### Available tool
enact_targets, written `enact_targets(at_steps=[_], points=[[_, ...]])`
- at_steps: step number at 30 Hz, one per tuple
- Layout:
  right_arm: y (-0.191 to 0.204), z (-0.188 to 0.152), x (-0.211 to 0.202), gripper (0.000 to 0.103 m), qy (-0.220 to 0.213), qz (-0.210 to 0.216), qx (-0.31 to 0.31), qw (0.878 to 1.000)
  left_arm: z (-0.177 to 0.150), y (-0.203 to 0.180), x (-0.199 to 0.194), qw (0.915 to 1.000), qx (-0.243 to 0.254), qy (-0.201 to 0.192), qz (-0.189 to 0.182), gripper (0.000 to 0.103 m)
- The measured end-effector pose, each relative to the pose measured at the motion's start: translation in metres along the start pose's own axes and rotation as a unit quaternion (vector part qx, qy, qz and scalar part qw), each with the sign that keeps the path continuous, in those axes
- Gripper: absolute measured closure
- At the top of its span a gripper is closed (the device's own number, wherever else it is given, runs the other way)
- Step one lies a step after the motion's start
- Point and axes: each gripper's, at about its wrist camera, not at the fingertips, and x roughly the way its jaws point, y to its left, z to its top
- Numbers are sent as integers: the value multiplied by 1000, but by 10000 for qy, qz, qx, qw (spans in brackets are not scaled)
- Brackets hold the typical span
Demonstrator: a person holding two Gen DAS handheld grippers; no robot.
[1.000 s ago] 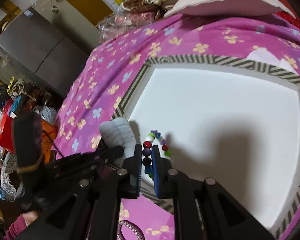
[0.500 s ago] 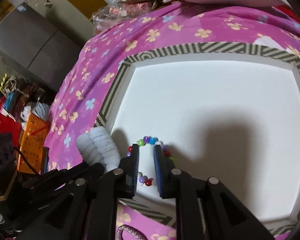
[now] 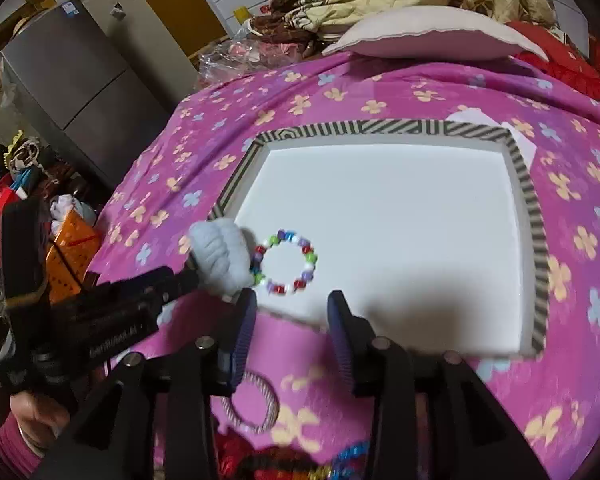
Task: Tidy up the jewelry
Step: 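Open the right tool to drop the bracelet in the tray while the left releases the scrunchie, then move both tools back over the remaining jewelry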
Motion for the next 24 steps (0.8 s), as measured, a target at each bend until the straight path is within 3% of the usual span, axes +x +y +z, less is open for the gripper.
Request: enact_targets(at_steps=[12,24], points=[[18,-49,-38,57,-173,-234,-255,9992,-35,-7,-50,9985,180,-426,296,90],[22,-84,-57,53,-197,-309,-287,9989,-68,-16,-77,9977,258,-560,291,90]])
